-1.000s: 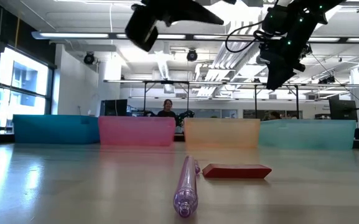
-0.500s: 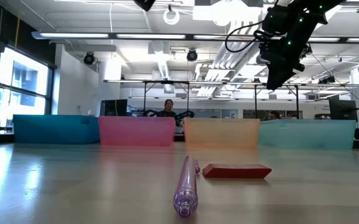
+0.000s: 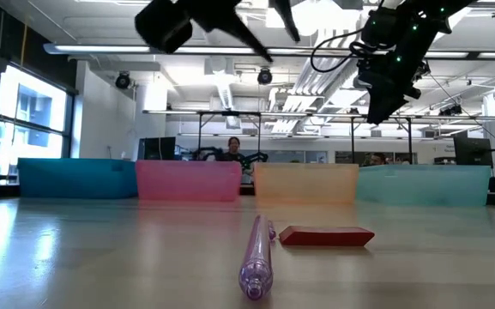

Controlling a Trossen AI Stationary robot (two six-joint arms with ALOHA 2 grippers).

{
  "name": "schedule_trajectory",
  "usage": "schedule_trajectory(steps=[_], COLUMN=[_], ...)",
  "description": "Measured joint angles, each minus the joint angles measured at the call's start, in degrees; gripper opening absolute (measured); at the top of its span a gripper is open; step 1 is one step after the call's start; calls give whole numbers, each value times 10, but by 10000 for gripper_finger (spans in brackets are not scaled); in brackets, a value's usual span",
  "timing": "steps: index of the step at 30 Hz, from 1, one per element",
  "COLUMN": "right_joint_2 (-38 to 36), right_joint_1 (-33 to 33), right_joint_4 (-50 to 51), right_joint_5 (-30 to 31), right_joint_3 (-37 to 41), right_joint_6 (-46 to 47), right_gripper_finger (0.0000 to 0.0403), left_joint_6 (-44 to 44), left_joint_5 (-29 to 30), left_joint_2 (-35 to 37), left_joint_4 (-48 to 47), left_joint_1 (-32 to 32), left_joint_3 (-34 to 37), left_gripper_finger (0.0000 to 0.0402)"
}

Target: Sort crayons/erasers/pens/pencils in bins

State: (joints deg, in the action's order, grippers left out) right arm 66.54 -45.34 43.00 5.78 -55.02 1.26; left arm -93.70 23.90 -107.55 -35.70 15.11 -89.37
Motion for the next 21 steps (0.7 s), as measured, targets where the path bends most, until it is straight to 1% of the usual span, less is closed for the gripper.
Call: schedule_trajectory(steps=[14,21], right_joint_2=[0,0], right_joint_1=[0,0], right_joint_4=[0,-1], right_joint_5=[0,0], right_joint_3=[0,0], right_joint_6=[14,17], right_gripper_finger=[129,129], left_joint_6=[-17,-18], left_joint_5=[-32,-82], left_joint_2=[-63,-112], left_joint_4=[-43,-18], left_joint_1=[1,2], left_joint_3=[0,0], left_gripper_finger=[122,122])
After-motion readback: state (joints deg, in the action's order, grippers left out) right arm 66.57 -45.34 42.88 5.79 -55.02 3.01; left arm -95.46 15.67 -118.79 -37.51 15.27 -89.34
